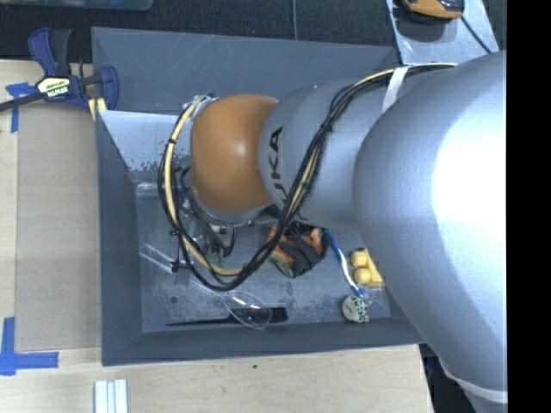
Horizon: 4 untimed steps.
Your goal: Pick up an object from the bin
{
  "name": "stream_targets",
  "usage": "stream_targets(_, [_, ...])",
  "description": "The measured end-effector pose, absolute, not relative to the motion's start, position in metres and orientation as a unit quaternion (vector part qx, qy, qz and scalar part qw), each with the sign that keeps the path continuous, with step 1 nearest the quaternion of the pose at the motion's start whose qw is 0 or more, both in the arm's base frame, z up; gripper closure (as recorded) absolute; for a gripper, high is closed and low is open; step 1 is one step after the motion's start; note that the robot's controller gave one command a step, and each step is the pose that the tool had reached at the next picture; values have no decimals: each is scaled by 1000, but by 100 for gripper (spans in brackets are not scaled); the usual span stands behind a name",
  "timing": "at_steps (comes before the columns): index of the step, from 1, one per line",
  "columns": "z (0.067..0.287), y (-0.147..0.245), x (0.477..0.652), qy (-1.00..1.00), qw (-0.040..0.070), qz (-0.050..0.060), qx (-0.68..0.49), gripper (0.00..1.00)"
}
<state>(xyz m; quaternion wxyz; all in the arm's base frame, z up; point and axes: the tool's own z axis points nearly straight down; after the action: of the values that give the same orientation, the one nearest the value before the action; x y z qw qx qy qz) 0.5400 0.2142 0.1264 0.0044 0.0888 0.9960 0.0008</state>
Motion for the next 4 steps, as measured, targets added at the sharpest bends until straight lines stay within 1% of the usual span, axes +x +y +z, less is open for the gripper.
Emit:
stream_targets(1, [113,235,527,989,3,2,149,0])
stream_targets(2, [69,228,545,967,6,3,254,0])
stream_targets(3, [71,213,531,971,5,4,239,100])
stream_targets(4, [71,213,531,971,5,4,239,100])
